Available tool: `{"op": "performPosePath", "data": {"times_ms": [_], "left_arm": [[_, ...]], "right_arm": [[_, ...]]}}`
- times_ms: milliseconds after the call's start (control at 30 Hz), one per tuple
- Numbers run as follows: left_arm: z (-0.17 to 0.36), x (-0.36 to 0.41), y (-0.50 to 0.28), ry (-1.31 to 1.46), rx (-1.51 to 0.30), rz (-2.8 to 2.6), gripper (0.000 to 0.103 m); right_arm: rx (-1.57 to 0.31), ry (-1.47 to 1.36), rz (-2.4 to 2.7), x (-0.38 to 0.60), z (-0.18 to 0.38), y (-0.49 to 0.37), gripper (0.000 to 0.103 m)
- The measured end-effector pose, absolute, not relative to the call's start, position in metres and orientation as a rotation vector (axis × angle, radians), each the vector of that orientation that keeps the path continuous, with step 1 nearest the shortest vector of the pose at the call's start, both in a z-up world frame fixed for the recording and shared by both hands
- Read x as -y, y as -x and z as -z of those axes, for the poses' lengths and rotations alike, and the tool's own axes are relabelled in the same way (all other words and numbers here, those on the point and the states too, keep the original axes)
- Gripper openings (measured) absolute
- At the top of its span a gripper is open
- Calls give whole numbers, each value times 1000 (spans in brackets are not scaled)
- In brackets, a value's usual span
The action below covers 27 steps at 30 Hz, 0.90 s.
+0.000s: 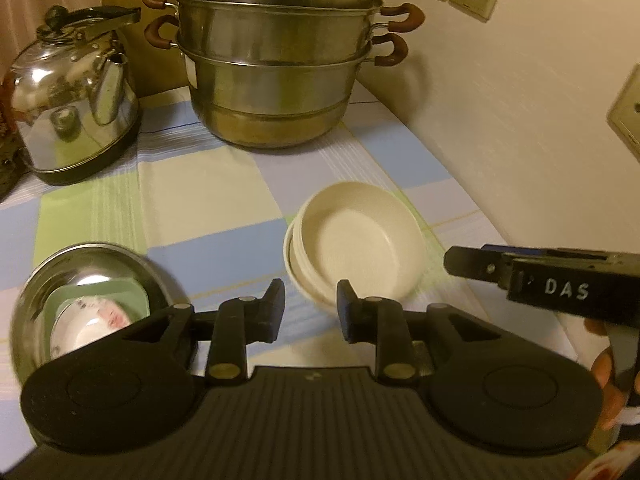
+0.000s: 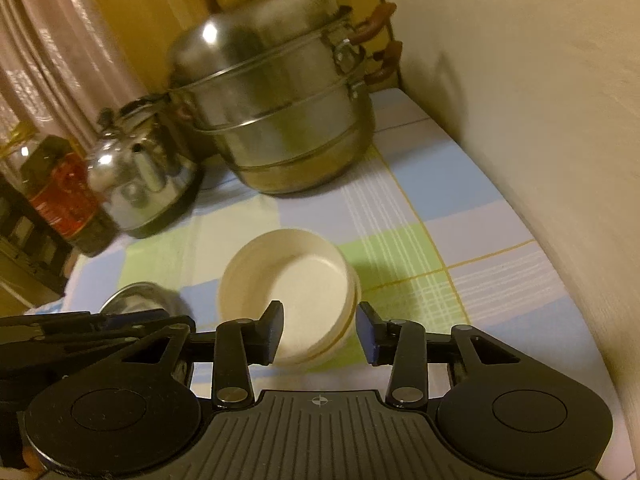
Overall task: Organize plates and bowls
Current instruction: 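Open the right gripper and lift away from the stacked bowls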
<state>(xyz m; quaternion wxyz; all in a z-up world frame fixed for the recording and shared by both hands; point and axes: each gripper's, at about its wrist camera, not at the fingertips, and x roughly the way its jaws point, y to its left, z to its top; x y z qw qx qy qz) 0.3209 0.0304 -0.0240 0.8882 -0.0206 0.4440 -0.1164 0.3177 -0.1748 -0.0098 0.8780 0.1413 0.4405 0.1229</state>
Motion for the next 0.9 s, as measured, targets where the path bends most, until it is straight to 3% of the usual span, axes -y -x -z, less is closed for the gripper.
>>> {"op": "performPosePath", "data": {"times_ms": [433,900], "left_arm": [[17,-44,-227,55,-955,205,25],[17,-38,-143,74,-970,132,25]], "right_arm": [[-927,-278,-308,179,-10,-227,52],[-954,-228,-336,185,-5,-146,55]]}}
